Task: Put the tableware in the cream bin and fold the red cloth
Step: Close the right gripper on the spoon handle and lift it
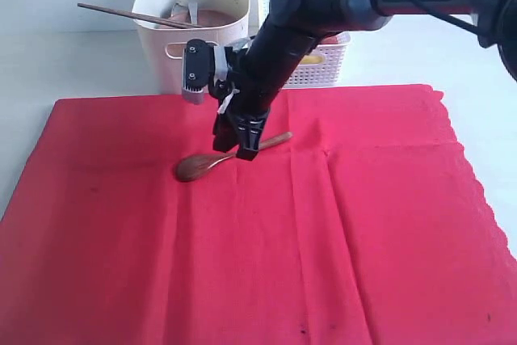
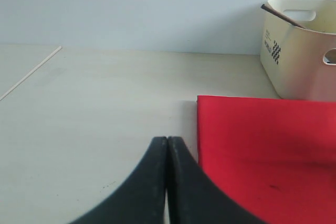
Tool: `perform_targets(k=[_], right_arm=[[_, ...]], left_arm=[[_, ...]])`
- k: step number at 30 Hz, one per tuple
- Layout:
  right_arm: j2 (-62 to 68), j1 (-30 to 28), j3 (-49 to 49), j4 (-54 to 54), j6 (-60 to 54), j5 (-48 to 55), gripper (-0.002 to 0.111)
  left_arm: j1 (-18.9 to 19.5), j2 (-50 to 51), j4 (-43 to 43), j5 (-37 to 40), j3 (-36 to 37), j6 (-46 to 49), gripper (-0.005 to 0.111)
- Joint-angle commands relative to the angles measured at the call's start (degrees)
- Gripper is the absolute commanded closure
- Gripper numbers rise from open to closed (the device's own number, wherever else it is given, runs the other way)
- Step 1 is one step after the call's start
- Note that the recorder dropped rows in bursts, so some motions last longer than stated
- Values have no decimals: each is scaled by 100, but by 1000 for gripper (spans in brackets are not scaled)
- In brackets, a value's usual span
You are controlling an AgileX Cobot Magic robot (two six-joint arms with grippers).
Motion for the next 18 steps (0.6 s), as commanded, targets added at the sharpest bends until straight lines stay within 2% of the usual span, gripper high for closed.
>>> perform_targets(k=[1, 8, 10, 12, 14, 16, 18], right_arm=[[36, 11, -25, -31, -18, -15, 57], [414, 11, -25, -324, -18, -23, 56], [481, 11, -25, -649, -18, 18, 61], [454, 11, -25, -655, -18, 80, 76], [307, 11, -25, -625, -18, 80, 98], [96, 11, -25, -535, -4, 103, 108], [-191, 11, -25, -341, -4, 97, 108]], left_arm=[[-31, -30, -21, -47, 4, -47, 106], [-31, -30, -21, -47, 4, -47, 106], [-31, -30, -21, -47, 4, -47, 106], [-31, -30, -21, -47, 4, -47, 106], [-31, -30, -21, -47, 4, -47, 106], [-31, -30, -21, -47, 4, -47, 106], [-31, -30, -21, -47, 4, -47, 106]])
